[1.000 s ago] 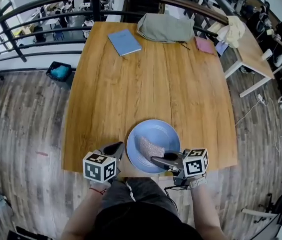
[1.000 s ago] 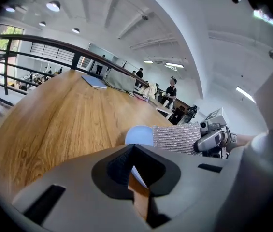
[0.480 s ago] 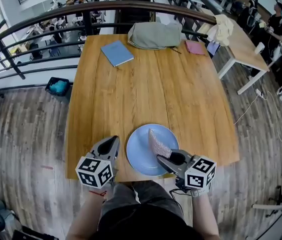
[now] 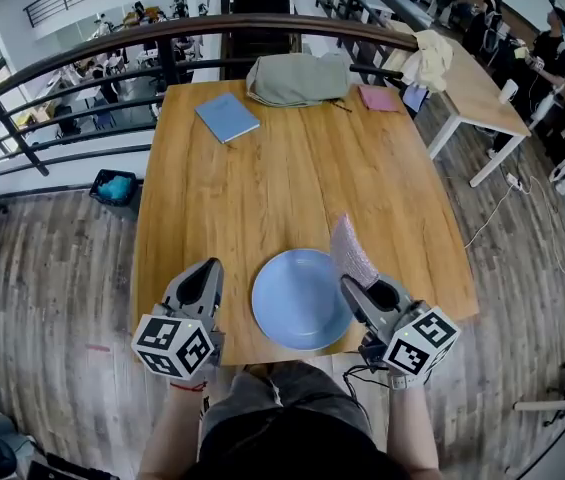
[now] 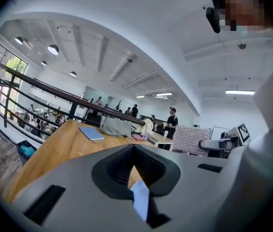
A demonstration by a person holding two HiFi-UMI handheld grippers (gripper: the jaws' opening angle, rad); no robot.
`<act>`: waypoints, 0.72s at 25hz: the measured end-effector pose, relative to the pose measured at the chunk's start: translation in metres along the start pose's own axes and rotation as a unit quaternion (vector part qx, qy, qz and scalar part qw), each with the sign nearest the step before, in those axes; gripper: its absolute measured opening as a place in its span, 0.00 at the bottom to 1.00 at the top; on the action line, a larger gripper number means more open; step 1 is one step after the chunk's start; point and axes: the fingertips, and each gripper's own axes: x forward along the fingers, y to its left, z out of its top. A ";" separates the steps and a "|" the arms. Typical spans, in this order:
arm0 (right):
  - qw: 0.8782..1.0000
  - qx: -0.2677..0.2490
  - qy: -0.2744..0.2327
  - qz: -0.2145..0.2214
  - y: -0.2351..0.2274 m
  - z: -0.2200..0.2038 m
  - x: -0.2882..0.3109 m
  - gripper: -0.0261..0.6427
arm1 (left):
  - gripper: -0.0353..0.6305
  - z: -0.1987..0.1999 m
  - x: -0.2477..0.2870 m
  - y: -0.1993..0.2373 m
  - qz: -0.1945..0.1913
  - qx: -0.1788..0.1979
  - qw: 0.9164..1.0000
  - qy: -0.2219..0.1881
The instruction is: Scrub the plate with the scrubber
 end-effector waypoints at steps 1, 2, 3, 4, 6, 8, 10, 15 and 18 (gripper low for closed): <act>1.000 -0.003 -0.008 -0.003 -0.002 0.006 -0.002 0.17 | 0.05 0.005 -0.002 0.001 0.002 0.002 1.000 -0.007; 1.000 -0.009 -0.014 -0.004 -0.003 0.012 -0.003 0.17 | 0.05 0.010 -0.003 0.001 0.003 0.007 1.000 -0.013; 1.000 -0.016 -0.019 -0.006 -0.005 0.017 -0.004 0.17 | 0.05 0.015 -0.005 0.002 0.005 0.012 1.000 -0.018; 0.999 -0.023 -0.024 -0.009 -0.007 0.023 -0.005 0.17 | 0.05 0.020 -0.006 0.003 0.007 0.019 1.000 -0.023; 0.998 -0.034 -0.042 -0.020 -0.011 0.037 -0.008 0.17 | 0.05 0.031 -0.010 0.004 0.012 0.029 0.999 -0.036; 0.996 -0.040 -0.067 -0.033 -0.014 0.053 -0.013 0.17 | 0.05 0.044 -0.014 0.004 0.017 0.033 0.998 -0.053; 0.993 -0.052 -0.089 -0.055 -0.017 0.067 -0.018 0.16 | 0.05 0.058 -0.019 0.003 0.021 0.036 0.997 -0.071; 0.983 -0.057 -0.145 -0.098 -0.022 0.096 -0.027 0.17 | 0.05 0.085 -0.025 -0.006 0.024 0.051 0.993 -0.104; 0.980 -0.080 -0.142 -0.113 -0.023 0.096 -0.029 0.17 | 0.05 0.085 -0.026 -0.012 0.023 0.064 0.992 -0.102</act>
